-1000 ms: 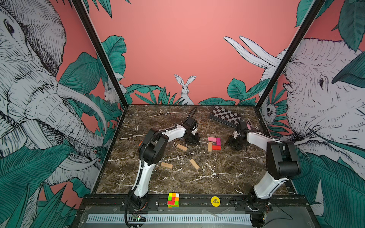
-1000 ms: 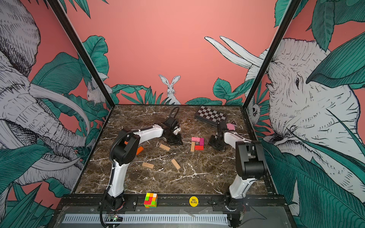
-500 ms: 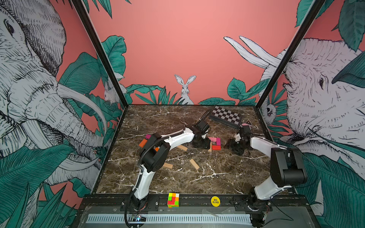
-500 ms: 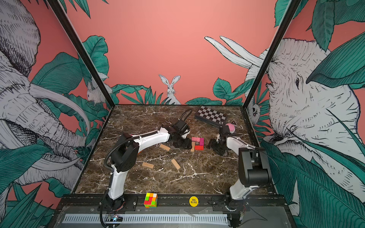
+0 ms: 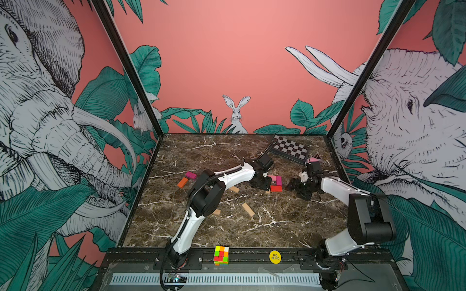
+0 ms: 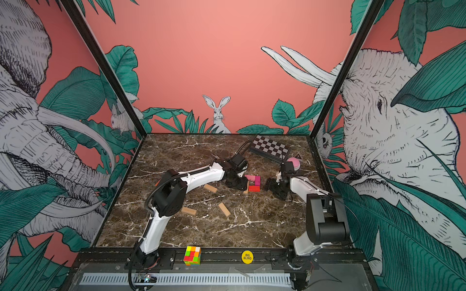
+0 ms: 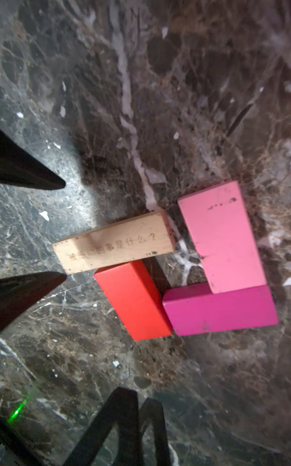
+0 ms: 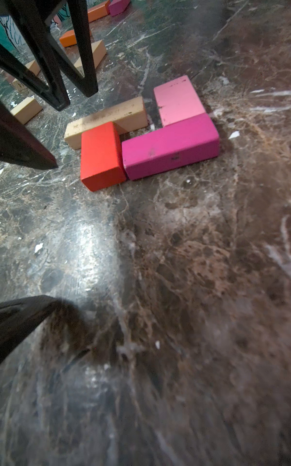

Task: Assemble the letter p with building blocks
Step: Adjust the building block at the center of the board.

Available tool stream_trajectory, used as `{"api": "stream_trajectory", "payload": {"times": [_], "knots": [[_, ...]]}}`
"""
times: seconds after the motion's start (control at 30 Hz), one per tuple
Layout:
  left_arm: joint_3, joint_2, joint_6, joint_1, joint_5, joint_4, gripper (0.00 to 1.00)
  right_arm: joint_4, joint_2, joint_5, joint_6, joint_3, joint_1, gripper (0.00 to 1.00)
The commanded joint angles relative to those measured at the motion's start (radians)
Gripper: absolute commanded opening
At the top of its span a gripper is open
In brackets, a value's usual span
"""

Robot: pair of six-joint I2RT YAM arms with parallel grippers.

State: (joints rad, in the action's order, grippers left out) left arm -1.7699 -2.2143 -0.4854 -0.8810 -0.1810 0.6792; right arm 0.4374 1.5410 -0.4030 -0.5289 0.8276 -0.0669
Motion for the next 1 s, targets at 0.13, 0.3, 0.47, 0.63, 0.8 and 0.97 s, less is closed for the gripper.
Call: {"api": "stream_trajectory", "payload": {"times": [0.13,0.3,0.47,0.63,0.8,0.97], "knots": [[-0.036,0.000,0.004,-0.018,0.009,0.041,0.52,0.009,-0.024,-0.014,0.012,-0.025,0.012,0.79],[-0.053,-0.015,0.004,-0.024,0.002,0.045,0.50,-0.002,-0.022,-0.024,0.007,-0.031,0.012,0.79],[-0.077,-0.033,0.006,-0.030,0.006,0.059,0.49,-0.002,-0.031,-0.031,0.010,-0.034,0.013,0.80],[-0.092,-0.048,0.003,-0.032,0.010,0.067,0.45,0.006,-0.052,-0.028,0.016,-0.042,0.015,0.81],[-0.101,-0.058,0.001,-0.035,0.011,0.072,0.44,0.006,-0.061,-0.030,0.017,-0.048,0.018,0.81],[-0.104,-0.067,0.002,-0.036,0.014,0.077,0.43,0.003,-0.065,-0.035,0.017,-0.053,0.021,0.81]]}}
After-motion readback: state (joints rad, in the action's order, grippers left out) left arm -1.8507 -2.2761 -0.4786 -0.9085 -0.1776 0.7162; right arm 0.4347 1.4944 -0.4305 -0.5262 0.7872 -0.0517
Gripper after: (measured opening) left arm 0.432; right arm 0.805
